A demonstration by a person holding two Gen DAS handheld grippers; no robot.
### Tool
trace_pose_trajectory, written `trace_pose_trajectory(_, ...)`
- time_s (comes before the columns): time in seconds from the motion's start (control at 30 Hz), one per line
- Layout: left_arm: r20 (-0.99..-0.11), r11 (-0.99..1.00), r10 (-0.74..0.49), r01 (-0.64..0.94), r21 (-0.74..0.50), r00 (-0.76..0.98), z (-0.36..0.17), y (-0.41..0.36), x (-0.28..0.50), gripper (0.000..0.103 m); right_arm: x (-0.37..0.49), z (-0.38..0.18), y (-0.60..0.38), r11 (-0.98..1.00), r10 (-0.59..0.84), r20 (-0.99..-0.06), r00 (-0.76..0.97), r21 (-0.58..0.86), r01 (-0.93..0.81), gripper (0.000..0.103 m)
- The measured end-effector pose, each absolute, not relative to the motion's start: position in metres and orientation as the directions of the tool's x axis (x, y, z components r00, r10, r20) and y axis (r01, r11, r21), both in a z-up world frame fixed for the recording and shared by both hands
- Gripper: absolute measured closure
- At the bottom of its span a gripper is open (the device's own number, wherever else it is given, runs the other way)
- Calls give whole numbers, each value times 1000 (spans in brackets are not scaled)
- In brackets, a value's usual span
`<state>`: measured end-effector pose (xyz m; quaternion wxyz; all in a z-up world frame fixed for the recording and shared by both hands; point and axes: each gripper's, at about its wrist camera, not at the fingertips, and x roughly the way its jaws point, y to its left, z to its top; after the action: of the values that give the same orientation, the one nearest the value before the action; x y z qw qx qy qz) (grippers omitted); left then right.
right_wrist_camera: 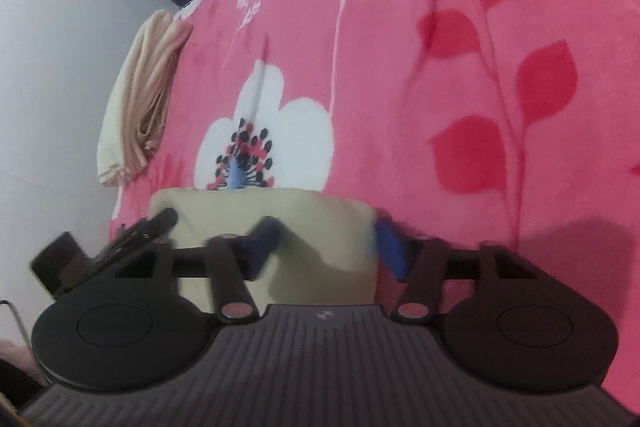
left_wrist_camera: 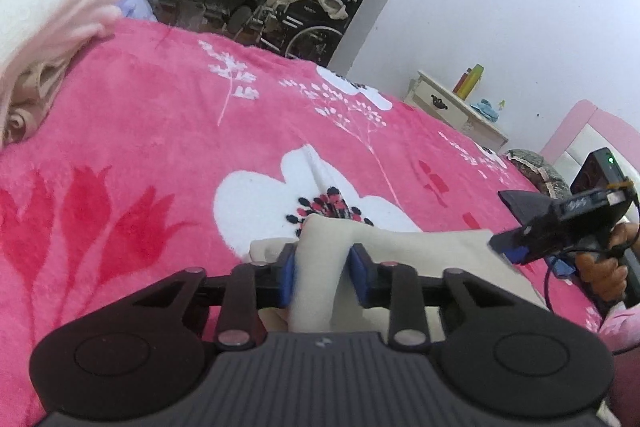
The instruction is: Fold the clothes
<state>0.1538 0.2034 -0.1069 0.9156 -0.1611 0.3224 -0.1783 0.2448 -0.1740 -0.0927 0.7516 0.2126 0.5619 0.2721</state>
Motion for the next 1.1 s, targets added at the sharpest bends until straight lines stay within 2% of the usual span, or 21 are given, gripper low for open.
trace_pose_trajectory(0.07,-528,884,-424,209,-417,736,-104,205,151,81,242,-83,-168,766,641,-729,238,594,-245,69)
trace_pose_trajectory(0.17,-529,890,-407,192,-414,745,-99,207,146,81,234,-68,-163,761,642,-717,271,552,-342,72)
trace_pose_trajectory(0.27,-545,898,-387,169,-406,744,-101,210,143,82,233,-71,-150,765,627,-717,304,491,-416,70)
trace_pose_trajectory(0.3,-551,898,-385,163,-408,741,-104,211,143,82,233,-78,-151,773,614,-728,305,476,-421,63)
trace_pose_trajectory(0.37,-554,901,-381,162,-403,740,-107,210,143,82,245,-87,-167,750,651,-711,265,548,-371,60)
trace_pose_trajectory(0.5,-558,907,-376,169,-386,740,-106,209,143,81,285,-77,-201,637,771,-597,221,734,-237,60)
trace_pose_trajectory(0.57,-563,911,-372,174,-374,738,-106,209,143,81,315,-91,-201,576,816,-564,128,812,-95,61)
trace_pose_trajectory(0.63,-568,913,-368,172,-370,736,-105,209,144,81,341,-110,-188,576,817,-576,23,817,26,63)
trace_pose_trajectory(0.87,-575,919,-367,187,-348,732,-107,207,144,80,355,-148,-145,598,778,-568,-269,801,38,70)
trace_pose_trajectory(0.97,-577,915,-373,186,-358,727,-107,209,144,80,359,-142,-166,598,779,-564,-274,800,53,77)
trace_pose_trajectory(1.1,-581,913,-381,193,-360,719,-107,210,145,79,353,-138,-184,594,786,-564,-253,802,57,82)
